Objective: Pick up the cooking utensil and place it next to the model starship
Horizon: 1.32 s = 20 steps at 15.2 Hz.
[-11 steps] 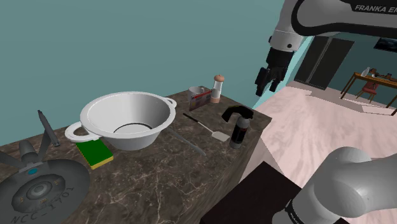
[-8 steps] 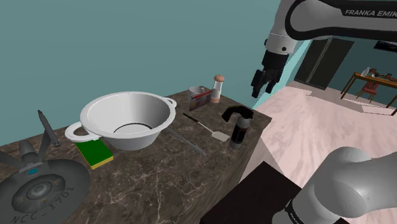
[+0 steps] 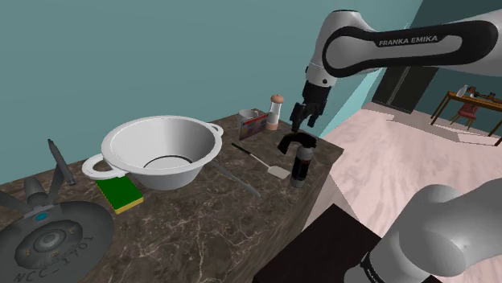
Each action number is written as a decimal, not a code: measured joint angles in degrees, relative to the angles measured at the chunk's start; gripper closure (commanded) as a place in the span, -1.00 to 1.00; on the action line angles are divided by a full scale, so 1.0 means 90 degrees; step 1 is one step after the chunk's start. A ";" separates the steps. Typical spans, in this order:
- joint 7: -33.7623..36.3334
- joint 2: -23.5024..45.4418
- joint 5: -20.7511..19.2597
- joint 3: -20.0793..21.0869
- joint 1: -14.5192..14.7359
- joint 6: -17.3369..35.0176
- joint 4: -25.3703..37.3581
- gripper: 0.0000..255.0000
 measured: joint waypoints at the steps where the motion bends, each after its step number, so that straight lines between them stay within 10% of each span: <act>1: -0.0019 0.0146 0.0032 0.0004 0.0036 0.0467 -0.0019 -1.00; 6: -0.0163 0.1277 0.0174 0.0025 0.0194 0.2377 0.0073 -1.00; 13: -0.0459 0.2739 0.0408 0.0065 0.0384 0.2398 0.0497 -1.00; 20: -0.0564 0.3318 0.0496 0.0065 0.0416 0.4045 0.0509 -1.00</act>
